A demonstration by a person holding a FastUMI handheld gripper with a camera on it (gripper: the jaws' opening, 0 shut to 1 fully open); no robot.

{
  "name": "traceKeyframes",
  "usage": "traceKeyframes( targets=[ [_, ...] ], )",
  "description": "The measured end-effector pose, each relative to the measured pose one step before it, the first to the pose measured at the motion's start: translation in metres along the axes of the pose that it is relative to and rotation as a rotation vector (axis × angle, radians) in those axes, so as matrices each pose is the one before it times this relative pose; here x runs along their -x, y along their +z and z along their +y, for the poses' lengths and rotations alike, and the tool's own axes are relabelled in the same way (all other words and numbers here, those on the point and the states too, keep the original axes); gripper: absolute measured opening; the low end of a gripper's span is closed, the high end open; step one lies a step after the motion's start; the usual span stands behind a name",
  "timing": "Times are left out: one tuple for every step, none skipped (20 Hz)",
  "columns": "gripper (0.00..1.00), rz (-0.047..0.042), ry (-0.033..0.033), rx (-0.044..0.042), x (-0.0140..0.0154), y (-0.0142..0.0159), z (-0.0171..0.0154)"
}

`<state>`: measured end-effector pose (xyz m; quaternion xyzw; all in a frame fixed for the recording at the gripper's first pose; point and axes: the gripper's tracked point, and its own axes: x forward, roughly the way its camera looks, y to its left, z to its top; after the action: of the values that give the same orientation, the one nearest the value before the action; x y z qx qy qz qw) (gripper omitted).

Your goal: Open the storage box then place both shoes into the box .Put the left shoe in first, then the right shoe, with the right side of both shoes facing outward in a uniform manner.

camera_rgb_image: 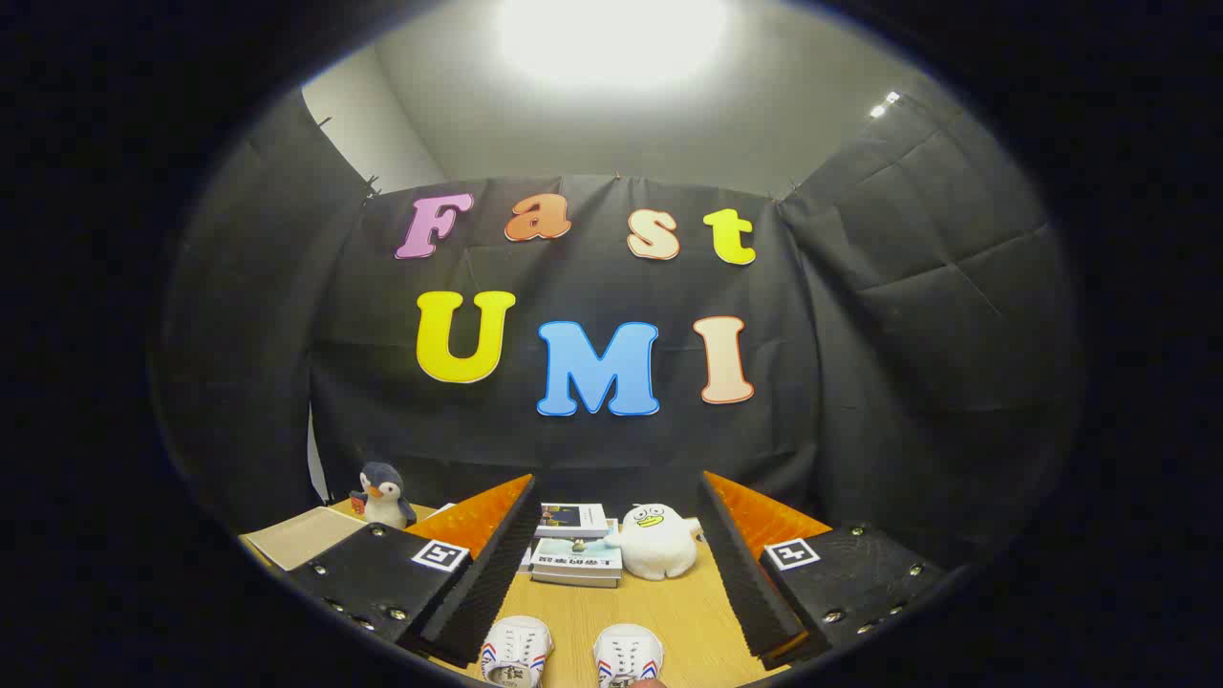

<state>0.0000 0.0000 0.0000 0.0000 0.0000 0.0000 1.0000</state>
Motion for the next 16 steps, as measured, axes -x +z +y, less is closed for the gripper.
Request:
traceKeyframes(
  targets=[
    [0.97,0.00228,0.0016,-0.00171,0.0002,0.00019,-0.00048],
    [0.97,0.00214,0.00166,0.00012,0.00123,-0.00154,-0.00046],
    [0.97,0.00109,0.00267,0.0003,0.00041,-0.00052,-0.00007],
    [0.97,0.00198,0.00218,0.00119,0.00088,-0.00028,0.00044],
    [0.97,0.0021,0.00133,-0.00006,0.0007,-0.00029,-0.00017],
    [0.97,0.00258,0.0031,-0.00144,0.00021,-0.00088,0.00075],
    [0.97,0.0019,0.00149,-0.00179,0.00087,0.00026,0.00051],
    [0.97,-0.00027,0.00312,-0.00084,0.00084,-0.0006,0.00004],
    [0.97,-0.00144,0.0013,-0.00036,0.00037,0.00073,0.00062],
    [0.97,0.00006,0.00273,0.00106,0.00021,0.00042,0.00003],
    [0.97,-0.00022,0.00277,0.0017,0.00023,0.00014,0.0005],
    [0.97,-0.00164,0.00423,0.00251,0.00047,0.00053,0.00118],
    [0.97,-0.0007,0.00324,0.00371,-0.00026,0.0012,0.00089],
    [0.97,0.00108,0.00126,0.00433,-0.00002,-0.00094,0.0003],
    [0.97,-0.00034,0.00239,0.00145,-0.00032,0.00013,0.0005],
    [0.97,-0.00112,0.00386,-0.00292,0.00077,0.00042,0.00156]
  ],
)
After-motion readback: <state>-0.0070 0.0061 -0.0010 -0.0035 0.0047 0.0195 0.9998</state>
